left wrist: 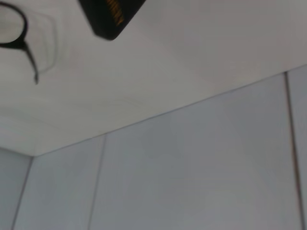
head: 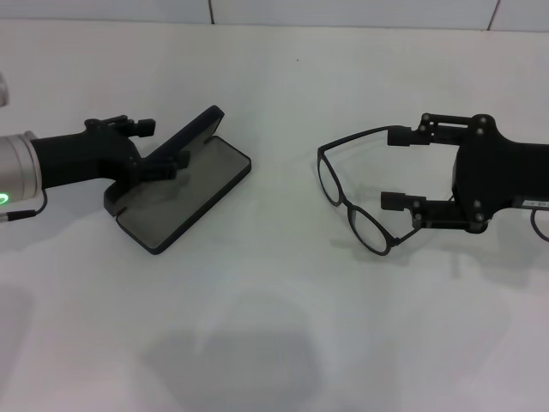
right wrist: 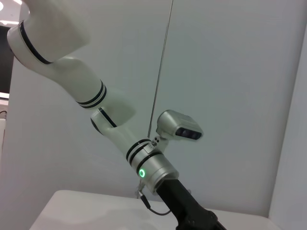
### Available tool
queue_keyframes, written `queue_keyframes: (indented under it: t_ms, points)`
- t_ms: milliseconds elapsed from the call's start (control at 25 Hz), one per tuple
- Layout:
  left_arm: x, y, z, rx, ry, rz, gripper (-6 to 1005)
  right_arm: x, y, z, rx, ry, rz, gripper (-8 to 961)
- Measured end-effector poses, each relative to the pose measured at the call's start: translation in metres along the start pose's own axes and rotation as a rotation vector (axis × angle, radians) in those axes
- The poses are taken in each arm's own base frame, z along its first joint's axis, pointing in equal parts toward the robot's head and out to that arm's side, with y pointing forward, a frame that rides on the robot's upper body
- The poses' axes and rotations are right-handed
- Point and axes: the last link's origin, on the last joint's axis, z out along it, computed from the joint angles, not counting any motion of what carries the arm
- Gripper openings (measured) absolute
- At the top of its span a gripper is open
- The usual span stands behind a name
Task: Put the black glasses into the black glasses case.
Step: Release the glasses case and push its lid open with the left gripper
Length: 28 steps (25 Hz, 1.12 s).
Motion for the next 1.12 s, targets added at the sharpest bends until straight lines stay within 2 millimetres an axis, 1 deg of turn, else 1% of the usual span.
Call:
queue_keyframes:
  t_ms: [360,560,1120]
  points:
    - [-0.005,-0.003,0.001,0.008,-0.066,0.013,706,0.001,0.002,0.002,-0.007,0.004,0.001,678]
    - [-0.005,-0.003,0.001,0.008,-0.070,0.021,580,0.003,0.007,0.004,-0.031,0.009,-0.032,678]
    - [0.012,-0.007,0.003,0.012,-0.011,0.001,483,0.006,0.013,0.002,-0.039,0.011,-0.041,678]
